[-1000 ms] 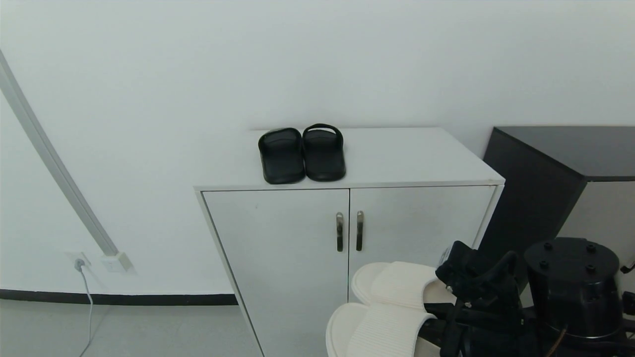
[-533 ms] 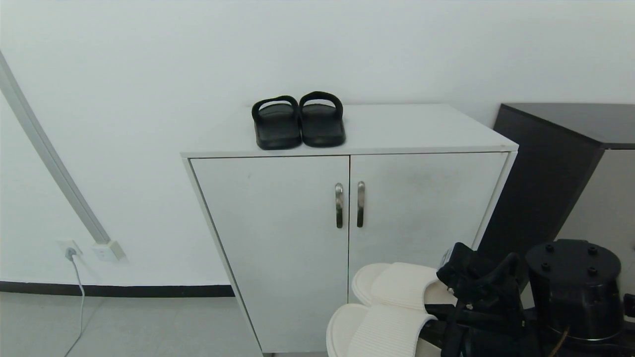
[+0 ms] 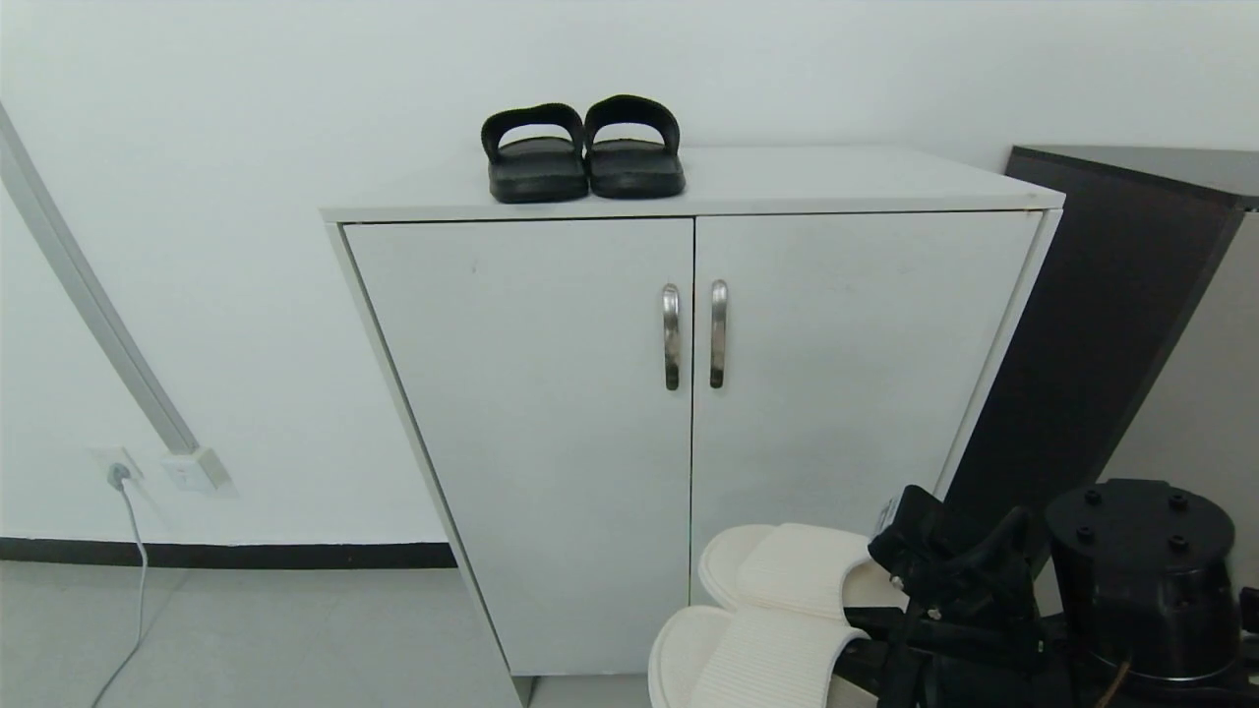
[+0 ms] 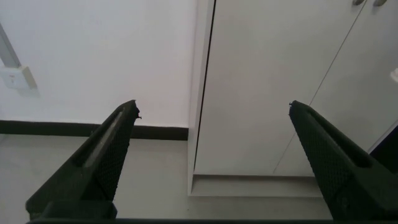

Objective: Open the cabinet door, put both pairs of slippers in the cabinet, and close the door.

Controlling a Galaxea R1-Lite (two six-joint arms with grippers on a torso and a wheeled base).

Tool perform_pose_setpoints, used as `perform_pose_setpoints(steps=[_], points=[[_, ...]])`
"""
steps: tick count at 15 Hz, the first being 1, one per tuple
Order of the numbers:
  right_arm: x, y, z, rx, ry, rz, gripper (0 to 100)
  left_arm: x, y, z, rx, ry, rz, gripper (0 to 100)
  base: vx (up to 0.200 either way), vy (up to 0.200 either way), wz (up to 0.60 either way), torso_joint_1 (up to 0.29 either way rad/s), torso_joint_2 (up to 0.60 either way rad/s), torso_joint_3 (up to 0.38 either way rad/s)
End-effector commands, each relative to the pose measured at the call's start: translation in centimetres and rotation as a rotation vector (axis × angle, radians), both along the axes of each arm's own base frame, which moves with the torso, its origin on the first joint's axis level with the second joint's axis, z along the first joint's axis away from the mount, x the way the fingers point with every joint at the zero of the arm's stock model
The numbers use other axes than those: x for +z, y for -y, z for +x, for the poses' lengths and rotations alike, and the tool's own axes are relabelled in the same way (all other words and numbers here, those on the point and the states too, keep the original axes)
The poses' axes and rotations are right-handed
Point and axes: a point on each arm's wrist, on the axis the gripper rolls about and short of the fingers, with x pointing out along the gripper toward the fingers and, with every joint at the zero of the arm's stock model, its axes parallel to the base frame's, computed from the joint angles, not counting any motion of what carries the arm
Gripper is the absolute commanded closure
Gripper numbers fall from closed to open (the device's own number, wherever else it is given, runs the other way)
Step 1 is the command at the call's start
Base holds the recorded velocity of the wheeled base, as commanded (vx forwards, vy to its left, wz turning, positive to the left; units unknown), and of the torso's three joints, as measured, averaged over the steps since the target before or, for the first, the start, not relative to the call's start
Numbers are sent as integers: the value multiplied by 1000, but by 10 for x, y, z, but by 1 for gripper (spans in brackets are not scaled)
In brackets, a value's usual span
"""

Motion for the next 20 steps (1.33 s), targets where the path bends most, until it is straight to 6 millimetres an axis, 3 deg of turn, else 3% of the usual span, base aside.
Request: perform_pose_setpoints(steps=[1, 10, 11, 13, 18, 19, 20], points=[[-2, 0, 0, 4, -6, -5, 100, 0, 0, 0, 1, -8, -1, 0, 0, 0, 0, -32, 432, 408], [-7, 0, -1, 3, -8, -14, 100, 0, 0, 1, -16, -5, 15, 0, 0, 0, 0, -1, 43, 44], [-7, 0, 0, 4, -2, -6, 100, 12, 0, -2, -19, 35, 1, 0, 0, 0, 0, -7, 188, 105], [-8, -2, 1, 4, 2, -3, 100, 55, 0, -5, -35, 80, -52, 0, 0, 0, 0, 2, 88, 56], [-7, -3, -1, 11, 2, 0, 100, 80, 5, 36, -197, -138, -73, 0, 0, 0, 0, 0, 0, 0], [-7, -3, -1, 11, 2, 0, 100, 80, 5, 36, -197, -138, -73, 0, 0, 0, 0, 0, 0, 0], [-6, -2, -1, 10, 6, 2, 100, 97, 5, 56, -224, -149, -46, 0, 0, 0, 0, 0, 0, 0]])
